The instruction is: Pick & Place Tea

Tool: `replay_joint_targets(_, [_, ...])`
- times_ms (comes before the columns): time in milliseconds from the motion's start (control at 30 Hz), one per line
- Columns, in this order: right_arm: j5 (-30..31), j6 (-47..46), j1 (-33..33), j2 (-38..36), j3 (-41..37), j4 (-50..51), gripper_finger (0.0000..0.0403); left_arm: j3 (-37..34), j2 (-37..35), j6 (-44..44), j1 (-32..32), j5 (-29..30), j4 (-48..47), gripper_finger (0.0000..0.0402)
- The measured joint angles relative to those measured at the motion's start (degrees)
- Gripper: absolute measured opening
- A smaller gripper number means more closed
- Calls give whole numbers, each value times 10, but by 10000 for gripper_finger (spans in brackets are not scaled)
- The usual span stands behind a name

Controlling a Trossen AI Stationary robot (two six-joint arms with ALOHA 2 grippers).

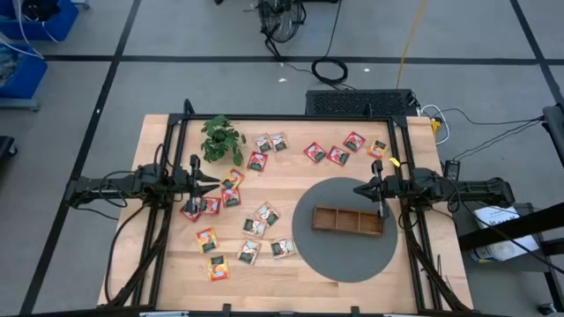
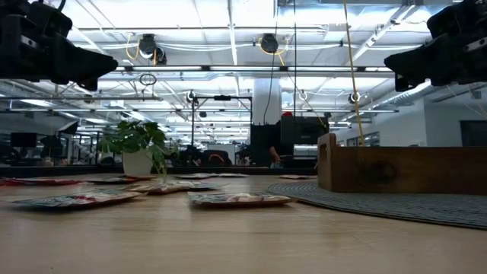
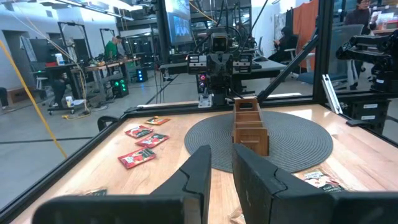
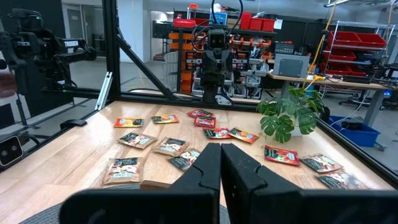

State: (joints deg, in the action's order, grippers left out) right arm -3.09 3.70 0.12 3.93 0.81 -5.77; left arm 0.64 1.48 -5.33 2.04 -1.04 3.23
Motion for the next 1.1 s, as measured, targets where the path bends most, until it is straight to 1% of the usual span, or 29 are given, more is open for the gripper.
replay_joint_targets(233, [0,0,0,0,0,0,0,0,0,-6,0,4,6,72])
replay_joint_targets(300, [0,0,0,0,0,0,0,0,0,-42,2,26,24,72])
replay_joint_targets(367, [0,0,0,0,0,0,0,0,0,-64,2,35,42,72])
replay_joint_targets(567, [0,0,0,0,0,0,0,0,0,-22,2,35,72,72])
replay_joint_targets(700, [0,0,0,0,0,0,0,1,0,-48,2,44,92,72])
replay_joint_targets(833, [0,0,0,0,0,0,0,1,0,-50,2,50,84,72])
replay_joint_targets(933, [0,0,0,0,0,-2,0,1,0,-17,2,56,73,72])
replay_joint_targets(1100, [0,-5,0,0,0,-2,0,0,1,-10,2,63,-7,72])
